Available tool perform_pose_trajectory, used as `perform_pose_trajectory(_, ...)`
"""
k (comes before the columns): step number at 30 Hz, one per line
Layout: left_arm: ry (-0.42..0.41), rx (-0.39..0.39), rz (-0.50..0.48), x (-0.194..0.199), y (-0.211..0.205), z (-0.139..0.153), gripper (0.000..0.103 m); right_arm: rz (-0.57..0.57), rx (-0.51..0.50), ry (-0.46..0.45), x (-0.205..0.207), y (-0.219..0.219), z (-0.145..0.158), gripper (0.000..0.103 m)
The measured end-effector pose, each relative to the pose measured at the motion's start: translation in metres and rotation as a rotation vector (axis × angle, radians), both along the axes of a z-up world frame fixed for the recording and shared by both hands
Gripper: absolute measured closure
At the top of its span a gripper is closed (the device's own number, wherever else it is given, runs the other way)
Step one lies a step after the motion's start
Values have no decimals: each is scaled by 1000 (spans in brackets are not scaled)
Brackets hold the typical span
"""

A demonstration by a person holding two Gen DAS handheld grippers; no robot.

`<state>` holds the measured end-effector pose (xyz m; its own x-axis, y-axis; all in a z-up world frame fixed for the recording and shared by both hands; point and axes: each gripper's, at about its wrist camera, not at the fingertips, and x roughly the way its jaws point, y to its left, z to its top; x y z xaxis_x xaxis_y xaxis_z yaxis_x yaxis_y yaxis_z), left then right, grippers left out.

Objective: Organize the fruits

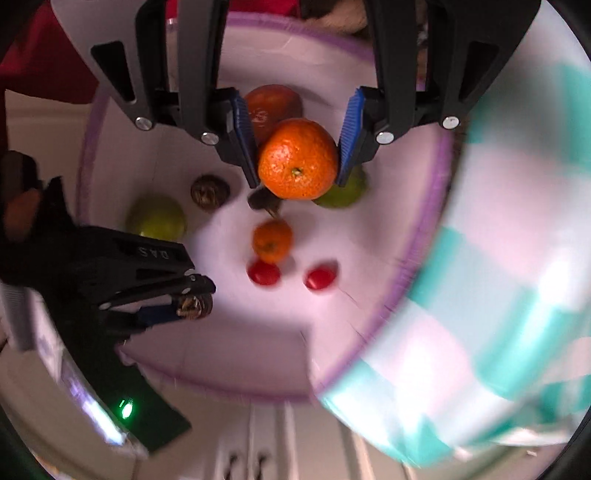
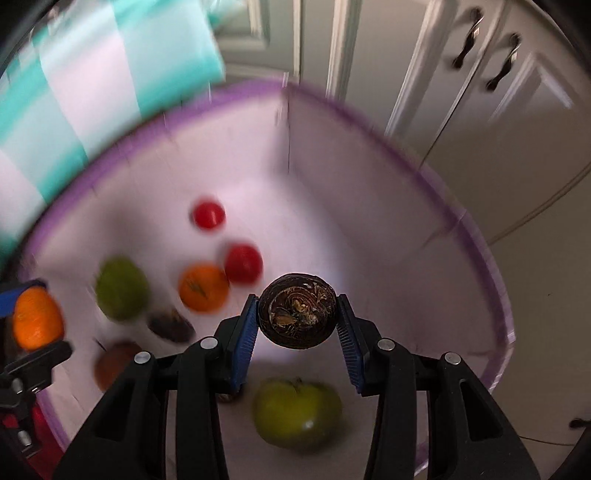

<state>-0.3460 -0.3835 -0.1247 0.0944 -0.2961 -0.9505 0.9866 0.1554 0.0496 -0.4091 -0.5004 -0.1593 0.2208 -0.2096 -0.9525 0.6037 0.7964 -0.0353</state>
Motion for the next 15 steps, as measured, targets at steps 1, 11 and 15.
perform_pose_trajectory(1, 13, 26, -18, -2, -6, -9, 62, 6, 5, 23, 0, 1, -6, 61)
perform_pose_trajectory(11, 99, 88, -94, -14, -13, -53, 61, 12, 40, 77, 6, -5, -15, 59)
perform_pose_trajectory(15, 95, -21, -53, -7, 2, -28, 60, -34, 33, -10, 1, -12, -2, 34)
